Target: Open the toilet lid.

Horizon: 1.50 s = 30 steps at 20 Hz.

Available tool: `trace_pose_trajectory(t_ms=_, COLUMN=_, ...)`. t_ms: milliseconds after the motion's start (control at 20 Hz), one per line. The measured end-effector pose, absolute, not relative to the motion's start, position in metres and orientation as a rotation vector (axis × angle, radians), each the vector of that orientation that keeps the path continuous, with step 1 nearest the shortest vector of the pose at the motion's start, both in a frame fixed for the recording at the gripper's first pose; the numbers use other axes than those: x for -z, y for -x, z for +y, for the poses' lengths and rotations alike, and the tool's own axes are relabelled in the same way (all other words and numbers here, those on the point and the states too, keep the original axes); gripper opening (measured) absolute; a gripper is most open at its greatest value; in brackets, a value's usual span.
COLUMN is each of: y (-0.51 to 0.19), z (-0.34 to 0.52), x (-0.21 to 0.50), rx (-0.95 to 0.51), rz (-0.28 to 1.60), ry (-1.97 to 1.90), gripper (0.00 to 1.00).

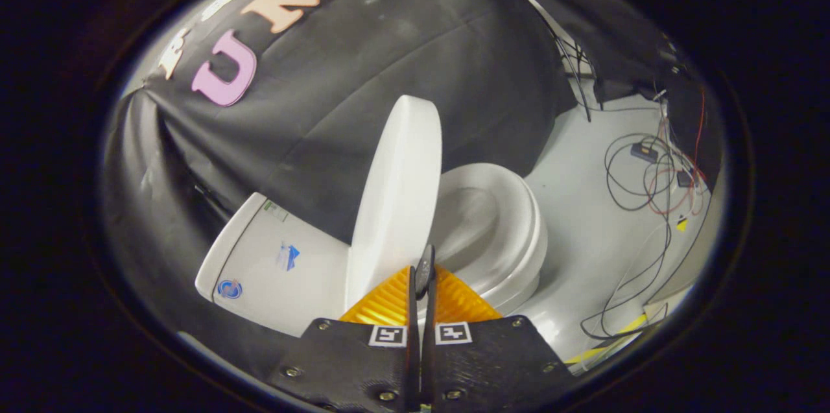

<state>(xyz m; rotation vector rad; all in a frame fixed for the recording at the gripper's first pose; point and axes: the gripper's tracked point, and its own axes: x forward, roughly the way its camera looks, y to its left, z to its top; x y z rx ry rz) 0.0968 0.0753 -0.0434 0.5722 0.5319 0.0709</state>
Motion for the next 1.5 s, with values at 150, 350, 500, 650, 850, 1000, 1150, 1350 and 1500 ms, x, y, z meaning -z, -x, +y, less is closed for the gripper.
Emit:
trace_pose_trajectory(t_ms=150, y=-0.096, z=0.087, x=0.03, rx=-0.08, rz=0.502, ry=-0.536, gripper=0.02)
trace_pose_trajectory(t_ms=350, y=-0.094, z=0.1, x=0.016, rx=-0.123, rz=0.466, ry=-0.476, gripper=0.02)
trace_pose_trajectory(t_ms=500, y=-0.092, z=0.104, x=0.011, rx=-0.135, rz=0.453, ry=-0.447, gripper=0.02)
trace_pose_trajectory(t_ms=650, y=-0.094, z=0.105, x=0.007, rx=-0.132, rz=0.436, ry=-0.418, gripper=0.02)
trace_pose_trajectory(t_ms=850, y=-0.096, z=0.119, x=0.0, rx=-0.172, rz=0.423, ry=-0.398, gripper=0.02)
trace_pose_trajectory(t_ms=1000, y=-0.096, z=0.134, x=-0.011, rx=-0.192, rz=0.406, ry=-0.372, gripper=0.02)
trace_pose_trajectory(t_ms=1150, y=-0.095, z=0.142, x=-0.018, rx=-0.211, rz=0.391, ry=-0.323, gripper=0.02)
trace_pose_trajectory(t_ms=1350, y=-0.091, z=0.156, x=-0.027, rx=-0.23, rz=0.376, ry=-0.318, gripper=0.02)
trace_pose_trajectory(t_ms=1500, y=-0.091, z=0.171, x=-0.039, rx=-0.255, rz=0.356, ry=-0.303, gripper=0.02)
